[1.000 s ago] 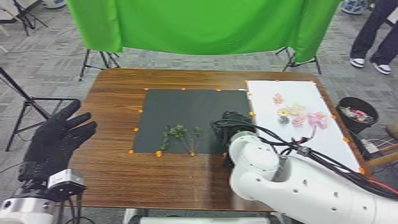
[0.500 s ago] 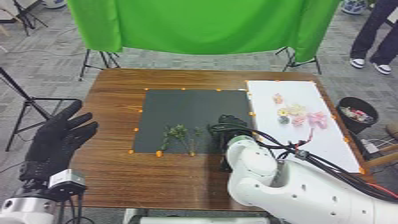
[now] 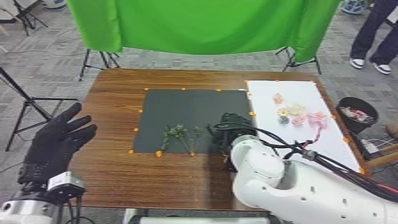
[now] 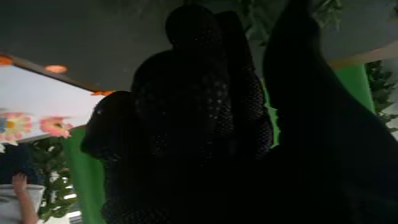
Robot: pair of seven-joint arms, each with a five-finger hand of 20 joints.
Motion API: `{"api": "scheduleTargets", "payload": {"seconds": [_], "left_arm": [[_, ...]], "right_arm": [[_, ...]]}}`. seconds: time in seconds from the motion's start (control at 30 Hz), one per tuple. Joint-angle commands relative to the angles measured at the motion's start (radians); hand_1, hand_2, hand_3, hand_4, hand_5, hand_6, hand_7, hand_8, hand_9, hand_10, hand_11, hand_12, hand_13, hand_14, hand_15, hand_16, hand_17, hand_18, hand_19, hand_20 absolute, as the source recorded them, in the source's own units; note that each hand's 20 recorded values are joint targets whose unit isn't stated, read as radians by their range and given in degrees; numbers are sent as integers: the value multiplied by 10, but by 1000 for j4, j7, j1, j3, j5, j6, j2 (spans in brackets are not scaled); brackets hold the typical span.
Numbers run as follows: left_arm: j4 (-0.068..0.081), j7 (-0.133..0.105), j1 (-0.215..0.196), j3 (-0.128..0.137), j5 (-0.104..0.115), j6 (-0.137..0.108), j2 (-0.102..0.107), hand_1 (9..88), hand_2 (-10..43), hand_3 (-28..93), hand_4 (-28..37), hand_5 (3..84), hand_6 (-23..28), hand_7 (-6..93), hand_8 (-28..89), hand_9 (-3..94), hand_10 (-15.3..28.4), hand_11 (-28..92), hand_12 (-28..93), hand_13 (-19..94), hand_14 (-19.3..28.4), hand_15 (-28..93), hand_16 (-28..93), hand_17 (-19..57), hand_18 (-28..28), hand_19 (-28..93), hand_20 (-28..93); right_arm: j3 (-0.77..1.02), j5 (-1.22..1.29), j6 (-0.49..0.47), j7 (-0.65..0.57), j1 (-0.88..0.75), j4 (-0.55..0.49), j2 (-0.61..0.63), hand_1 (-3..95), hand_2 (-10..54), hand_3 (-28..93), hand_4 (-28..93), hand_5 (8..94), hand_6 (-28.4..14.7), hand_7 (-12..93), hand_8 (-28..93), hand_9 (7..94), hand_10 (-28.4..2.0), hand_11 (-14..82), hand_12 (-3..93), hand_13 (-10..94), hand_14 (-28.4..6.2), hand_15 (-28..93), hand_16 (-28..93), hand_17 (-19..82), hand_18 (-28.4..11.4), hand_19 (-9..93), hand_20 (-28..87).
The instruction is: Arrange flowers
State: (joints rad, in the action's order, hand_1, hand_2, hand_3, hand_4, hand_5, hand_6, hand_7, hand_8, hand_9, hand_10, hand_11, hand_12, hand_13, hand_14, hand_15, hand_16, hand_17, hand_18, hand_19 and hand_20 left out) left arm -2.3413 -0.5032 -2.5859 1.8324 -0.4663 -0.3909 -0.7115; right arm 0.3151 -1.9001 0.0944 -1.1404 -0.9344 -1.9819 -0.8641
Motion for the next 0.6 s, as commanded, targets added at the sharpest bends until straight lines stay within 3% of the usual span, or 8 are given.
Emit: {"api": "scheduleTargets", "payload": {"seconds": [0.03, 0.13, 0.17, 0.2, 0.3, 0.33, 0.43, 0.6], "left_arm": [[-11, -28, -36, 4, 18, -19, 0, 303, 63, 644, -196, 361, 92, 88, -72, 303, 192, 255, 116, 199, 266, 543, -113, -69, 272, 524, 31], [-12, -22, -32, 4, 10, -19, -2, 303, 63, 643, -196, 361, 92, 87, -73, 303, 191, 256, 116, 199, 266, 543, -113, -71, 272, 523, 29], [-11, -9, -24, 5, 0, -13, -11, 303, 63, 643, -196, 360, 92, 87, -72, 303, 191, 256, 116, 199, 266, 542, -113, -71, 273, 523, 29], [-16, -24, -36, 6, 8, -23, -7, 303, 64, 642, -196, 360, 91, 87, -72, 303, 191, 255, 116, 199, 265, 543, -112, -71, 273, 523, 29], [-13, -3, -21, 2, -9, -9, -25, 303, 64, 641, -196, 360, 91, 87, -72, 303, 191, 255, 117, 199, 265, 543, -112, -71, 273, 523, 28], [-13, -14, -24, -1, 0, -17, -15, 303, 63, 642, -196, 360, 91, 87, -72, 303, 191, 255, 117, 198, 265, 542, -112, -71, 273, 523, 28], [-11, 15, -5, -5, -20, -6, -37, 303, 63, 642, -196, 360, 91, 88, -72, 303, 192, 254, 117, 198, 265, 541, -112, -72, 273, 523, 28], [-11, 11, -7, -4, -18, -6, -41, 303, 63, 642, -197, 359, 91, 88, -72, 303, 191, 255, 117, 198, 265, 541, -112, -72, 273, 523, 27]], "right_arm": [[63, -26, 24, 60, 5, -62, 50, 342, -43, 710, -205, 676, -89, 186, -85, 855, -162, 294, 188, 881, -55, 580, 175, 653, -123, 932, 211], [153, 23, 4, 92, -17, -89, 85, 319, -32, 709, -202, 620, -101, 166, -84, 775, -188, 280, 173, 803, -99, 610, 154, 566, -168, 932, 200], [179, 38, 8, 110, -24, -93, 102, 316, -30, 710, -202, 611, -102, 162, -83, 761, -192, 274, 169, 793, -102, 615, 149, 558, -172, 932, 198], [201, 50, 0, 121, -26, -92, 115, 314, -28, 711, -202, 606, -103, 159, -82, 752, -196, 268, 167, 788, -104, 618, 144, 552, -172, 932, 196], [231, 76, -8, 136, -13, -71, 165, 311, -21, 716, -202, 595, -101, 158, -80, 721, -202, 245, 159, 768, -108, 625, 138, 533, -174, 932, 190], [242, 96, -13, 142, -11, -63, 184, 313, -20, 721, -201, 593, -101, 158, -80, 714, -204, 236, 157, 763, -108, 628, 136, 528, -174, 932, 188], [286, 128, -77, 164, -25, -30, 231, 318, -19, 739, -206, 579, -92, 161, -83, 664, -211, 200, 151, 732, -114, 639, 128, 500, -169, 932, 166], [306, 179, -92, 126, -52, 24, 279, 328, -23, 762, -212, 570, -77, 168, -88, 601, -216, 153, 144, 693, -127, 650, 115, 480, -170, 932, 154]]}}
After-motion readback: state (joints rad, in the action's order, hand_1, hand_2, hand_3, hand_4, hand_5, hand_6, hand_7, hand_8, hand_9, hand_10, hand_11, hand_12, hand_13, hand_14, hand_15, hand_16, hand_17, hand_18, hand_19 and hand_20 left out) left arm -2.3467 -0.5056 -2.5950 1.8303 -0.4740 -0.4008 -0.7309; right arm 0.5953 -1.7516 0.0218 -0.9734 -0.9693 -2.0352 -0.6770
